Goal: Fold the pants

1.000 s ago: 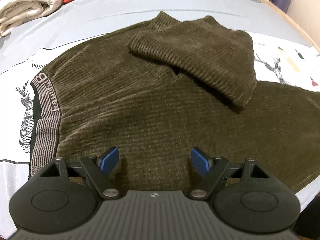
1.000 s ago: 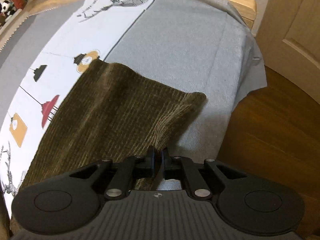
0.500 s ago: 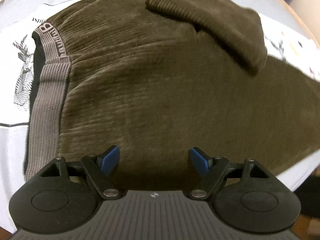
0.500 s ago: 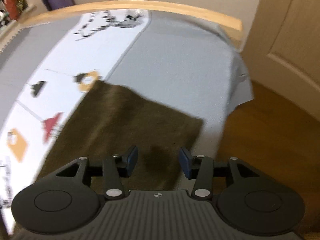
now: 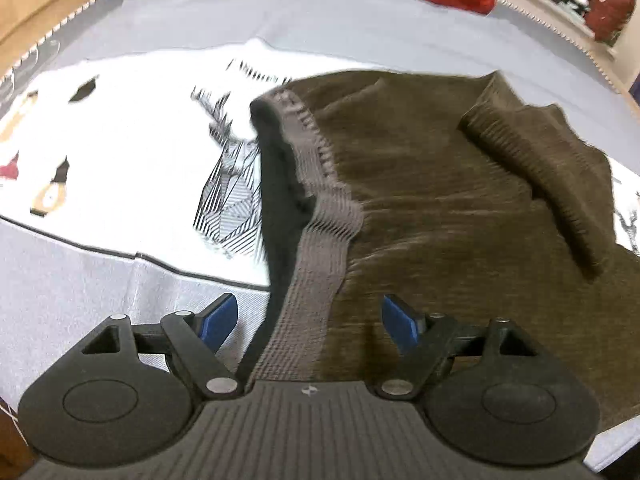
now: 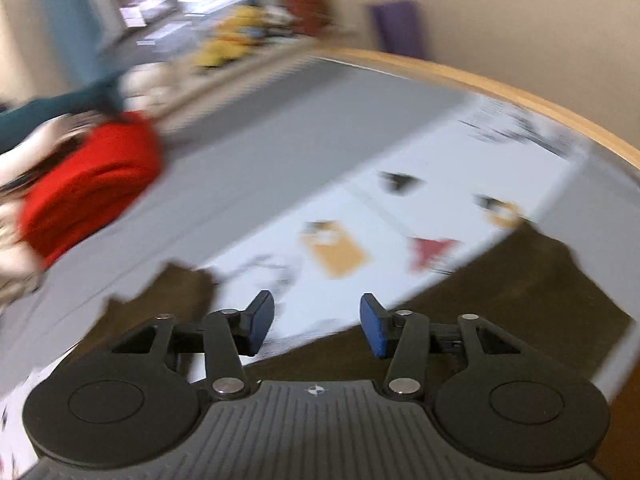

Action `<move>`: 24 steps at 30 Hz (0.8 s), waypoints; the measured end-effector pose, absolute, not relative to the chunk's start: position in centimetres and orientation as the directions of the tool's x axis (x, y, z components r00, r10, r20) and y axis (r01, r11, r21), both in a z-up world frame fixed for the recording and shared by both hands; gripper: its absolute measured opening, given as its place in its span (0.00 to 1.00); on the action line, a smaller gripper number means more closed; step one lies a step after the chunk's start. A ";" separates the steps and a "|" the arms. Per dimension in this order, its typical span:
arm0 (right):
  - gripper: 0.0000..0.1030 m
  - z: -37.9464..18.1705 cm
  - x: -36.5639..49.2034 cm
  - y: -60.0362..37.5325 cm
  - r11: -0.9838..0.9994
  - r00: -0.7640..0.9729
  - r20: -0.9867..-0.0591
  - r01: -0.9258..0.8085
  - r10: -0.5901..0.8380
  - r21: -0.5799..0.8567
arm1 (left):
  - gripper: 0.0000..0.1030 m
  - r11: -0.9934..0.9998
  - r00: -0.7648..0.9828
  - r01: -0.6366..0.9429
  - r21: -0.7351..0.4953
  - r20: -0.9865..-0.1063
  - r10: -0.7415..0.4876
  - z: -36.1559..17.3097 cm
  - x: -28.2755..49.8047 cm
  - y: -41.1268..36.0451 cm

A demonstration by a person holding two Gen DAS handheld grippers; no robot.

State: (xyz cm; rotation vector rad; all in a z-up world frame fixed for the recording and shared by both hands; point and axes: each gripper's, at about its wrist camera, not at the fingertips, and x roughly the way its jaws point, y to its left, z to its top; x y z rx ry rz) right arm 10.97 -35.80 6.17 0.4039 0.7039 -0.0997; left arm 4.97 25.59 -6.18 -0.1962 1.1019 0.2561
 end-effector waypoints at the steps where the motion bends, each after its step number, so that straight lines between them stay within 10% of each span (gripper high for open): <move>1: 0.51 6.1 10.5 -34.7 0.927 0.776 -0.626 0.180 0.072 0.330 | 0.82 0.958 0.413 -0.285 -0.025 -0.906 0.099 -6.6 5.2 25.8; 14: 0.49 2.9 12.8 -30.9 0.968 0.710 -0.703 0.136 0.053 0.211 | 0.81 0.975 0.321 -0.219 -0.036 -0.946 0.037 -9.9 7.6 26.0; 17: 0.49 2.2 12.1 -31.1 0.971 0.701 -0.712 0.142 0.040 0.194 | 0.69 0.984 0.319 -0.178 0.007 -0.945 0.064 -9.9 7.6 24.9; 19: 0.49 1.6 11.6 -31.4 0.969 0.701 -0.712 0.149 0.036 0.196 | 0.42 0.986 0.339 -0.155 0.054 -0.935 0.105 -9.6 7.4 24.6; 24: 0.49 1.8 11.4 -31.6 0.964 0.709 -0.705 0.164 0.031 0.208 | 0.26 0.988 0.367 -0.125 0.086 -0.922 0.127 -8.7 6.5 24.4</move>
